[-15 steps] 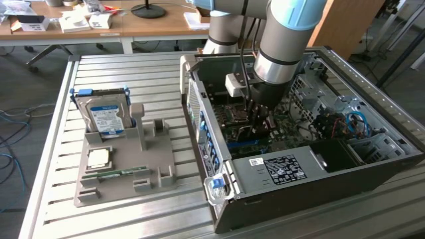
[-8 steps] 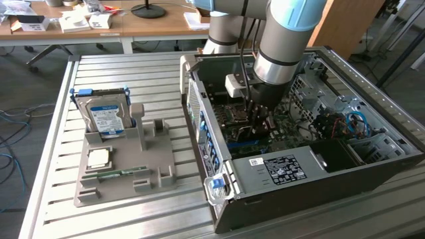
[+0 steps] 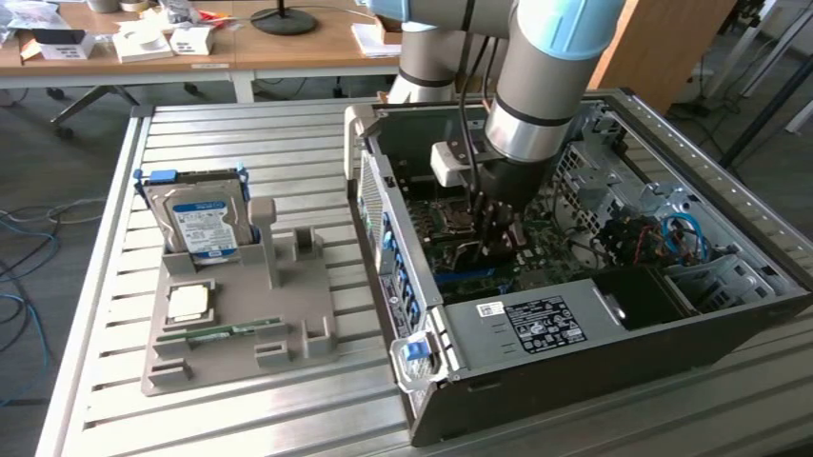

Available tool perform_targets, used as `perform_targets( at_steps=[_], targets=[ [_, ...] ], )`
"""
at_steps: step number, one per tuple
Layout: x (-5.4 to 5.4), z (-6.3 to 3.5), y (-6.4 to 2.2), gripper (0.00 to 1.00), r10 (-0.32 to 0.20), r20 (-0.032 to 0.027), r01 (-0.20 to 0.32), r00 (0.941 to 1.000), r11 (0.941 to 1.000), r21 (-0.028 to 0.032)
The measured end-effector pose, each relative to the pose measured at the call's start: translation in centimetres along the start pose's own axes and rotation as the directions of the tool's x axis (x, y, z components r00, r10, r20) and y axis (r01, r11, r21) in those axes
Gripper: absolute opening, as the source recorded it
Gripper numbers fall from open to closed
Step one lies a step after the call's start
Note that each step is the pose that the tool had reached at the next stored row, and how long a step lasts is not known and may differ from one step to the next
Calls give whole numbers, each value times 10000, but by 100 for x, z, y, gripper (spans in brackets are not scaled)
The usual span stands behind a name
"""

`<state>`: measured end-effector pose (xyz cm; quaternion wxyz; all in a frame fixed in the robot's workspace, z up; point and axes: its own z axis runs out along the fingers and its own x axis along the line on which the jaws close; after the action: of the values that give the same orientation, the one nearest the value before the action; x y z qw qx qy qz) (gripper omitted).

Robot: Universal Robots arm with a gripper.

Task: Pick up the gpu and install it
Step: 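Insert the gpu into the slot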

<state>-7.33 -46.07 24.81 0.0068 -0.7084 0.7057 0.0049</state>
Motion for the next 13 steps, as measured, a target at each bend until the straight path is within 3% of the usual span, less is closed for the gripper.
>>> perform_targets(
  at_steps=[13],
  targets=[
    [1, 26, 1, 26, 1, -1, -1, 10000, 10000, -2]
  ],
)
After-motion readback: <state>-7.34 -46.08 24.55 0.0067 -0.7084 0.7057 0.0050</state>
